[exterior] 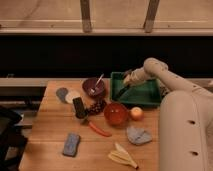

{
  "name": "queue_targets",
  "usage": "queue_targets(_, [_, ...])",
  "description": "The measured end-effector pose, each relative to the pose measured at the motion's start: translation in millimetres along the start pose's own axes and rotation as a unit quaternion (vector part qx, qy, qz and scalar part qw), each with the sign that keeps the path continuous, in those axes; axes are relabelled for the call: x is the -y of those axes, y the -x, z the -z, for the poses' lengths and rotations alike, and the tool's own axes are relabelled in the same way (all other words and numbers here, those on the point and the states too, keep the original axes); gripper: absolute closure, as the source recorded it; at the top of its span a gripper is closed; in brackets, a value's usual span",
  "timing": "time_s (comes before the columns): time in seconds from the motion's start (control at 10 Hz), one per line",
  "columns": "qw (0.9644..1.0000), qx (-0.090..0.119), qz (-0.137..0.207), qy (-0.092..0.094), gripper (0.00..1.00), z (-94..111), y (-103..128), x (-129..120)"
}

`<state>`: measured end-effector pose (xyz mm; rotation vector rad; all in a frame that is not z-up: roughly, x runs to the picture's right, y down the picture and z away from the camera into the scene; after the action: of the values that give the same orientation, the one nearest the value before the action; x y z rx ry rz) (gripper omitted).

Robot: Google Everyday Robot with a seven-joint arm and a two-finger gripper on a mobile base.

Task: Place brush in tray

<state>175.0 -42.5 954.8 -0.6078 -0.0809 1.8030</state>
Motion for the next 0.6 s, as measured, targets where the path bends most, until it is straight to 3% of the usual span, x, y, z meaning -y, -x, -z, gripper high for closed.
queue_targets(0.6, [1.0000,0.009,0.001,0.001,0.22,7.9,4.0,-4.1])
